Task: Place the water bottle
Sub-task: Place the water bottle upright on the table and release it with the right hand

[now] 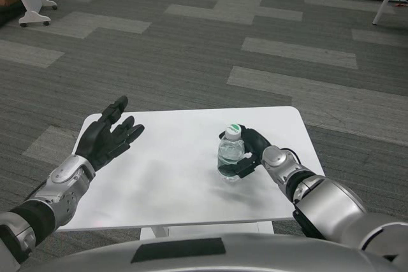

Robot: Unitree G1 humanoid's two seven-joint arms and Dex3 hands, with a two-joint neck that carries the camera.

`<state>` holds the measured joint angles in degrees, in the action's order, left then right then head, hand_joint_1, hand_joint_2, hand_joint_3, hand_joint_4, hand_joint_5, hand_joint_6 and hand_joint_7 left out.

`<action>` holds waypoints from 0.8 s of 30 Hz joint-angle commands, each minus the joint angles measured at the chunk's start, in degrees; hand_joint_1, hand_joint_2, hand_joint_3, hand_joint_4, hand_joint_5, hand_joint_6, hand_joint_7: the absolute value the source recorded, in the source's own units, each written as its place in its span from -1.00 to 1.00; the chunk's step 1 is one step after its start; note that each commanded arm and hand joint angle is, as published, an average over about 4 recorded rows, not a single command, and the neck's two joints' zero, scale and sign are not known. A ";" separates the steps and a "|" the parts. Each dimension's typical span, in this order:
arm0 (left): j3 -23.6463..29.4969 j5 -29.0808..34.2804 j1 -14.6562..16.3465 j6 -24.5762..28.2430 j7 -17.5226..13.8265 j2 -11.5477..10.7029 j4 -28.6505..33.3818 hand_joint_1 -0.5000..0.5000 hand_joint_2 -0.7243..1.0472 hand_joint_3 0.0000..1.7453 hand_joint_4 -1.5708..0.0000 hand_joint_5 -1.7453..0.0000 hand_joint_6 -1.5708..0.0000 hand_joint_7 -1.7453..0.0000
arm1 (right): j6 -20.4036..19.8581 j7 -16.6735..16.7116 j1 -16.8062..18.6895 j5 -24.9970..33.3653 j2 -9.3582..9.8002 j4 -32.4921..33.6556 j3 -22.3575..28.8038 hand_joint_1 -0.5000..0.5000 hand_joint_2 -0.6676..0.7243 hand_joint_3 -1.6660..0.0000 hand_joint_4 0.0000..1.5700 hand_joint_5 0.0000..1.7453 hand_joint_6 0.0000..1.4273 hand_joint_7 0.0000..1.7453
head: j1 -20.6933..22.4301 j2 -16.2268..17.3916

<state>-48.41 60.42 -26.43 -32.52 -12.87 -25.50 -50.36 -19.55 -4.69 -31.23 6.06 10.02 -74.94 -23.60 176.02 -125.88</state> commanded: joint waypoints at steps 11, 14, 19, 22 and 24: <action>0.42 0.14 -0.97 -0.70 0.30 -0.23 -0.35 1.00 1.00 -0.90 1.00 0.94 1.00 1.00 | 0.55 -3.39 -1.73 0.68 0.29 0.74 1.19 -0.85 0.27 0.71 -1.00 -0.39 -1.00 -0.72 | 0.17 -0.23; 0.44 0.14 -0.97 -0.75 0.30 -0.21 -0.35 1.00 1.00 -0.90 1.00 0.91 1.00 1.00 | 0.42 -4.01 -1.47 0.73 0.68 1.24 2.15 -0.90 0.27 0.71 -1.00 -0.50 -1.00 -0.80 | 0.11 -0.35; 0.42 0.14 -0.95 -0.92 0.30 -0.25 -0.35 1.00 1.00 -0.90 1.00 0.97 1.00 1.00 | -0.18 -4.71 -0.10 0.66 2.46 1.90 3.91 -0.92 0.27 0.71 -1.00 -0.56 -1.00 -0.92 | -0.02 -0.57; 0.42 0.20 -0.95 -1.05 0.30 -0.25 -0.35 1.00 1.00 -0.90 1.00 0.88 1.00 1.00 | -0.48 -4.78 1.00 0.40 3.85 3.02 5.23 -0.92 0.27 0.71 -1.00 -0.56 -1.00 -0.92 | -0.09 -0.61; 0.42 0.23 -0.88 -1.16 0.30 -0.25 -0.31 1.00 1.00 -0.90 1.00 0.88 1.00 1.00 | -0.62 -4.73 2.38 -0.17 5.03 5.04 6.72 -0.92 0.23 0.71 -1.00 -0.61 -1.00 -0.96 | -0.29 -0.61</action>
<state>-48.41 60.45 -26.51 -32.99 -12.86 -25.49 -50.51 -19.59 -9.42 -30.09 6.20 13.73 -71.57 -18.13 175.80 -126.49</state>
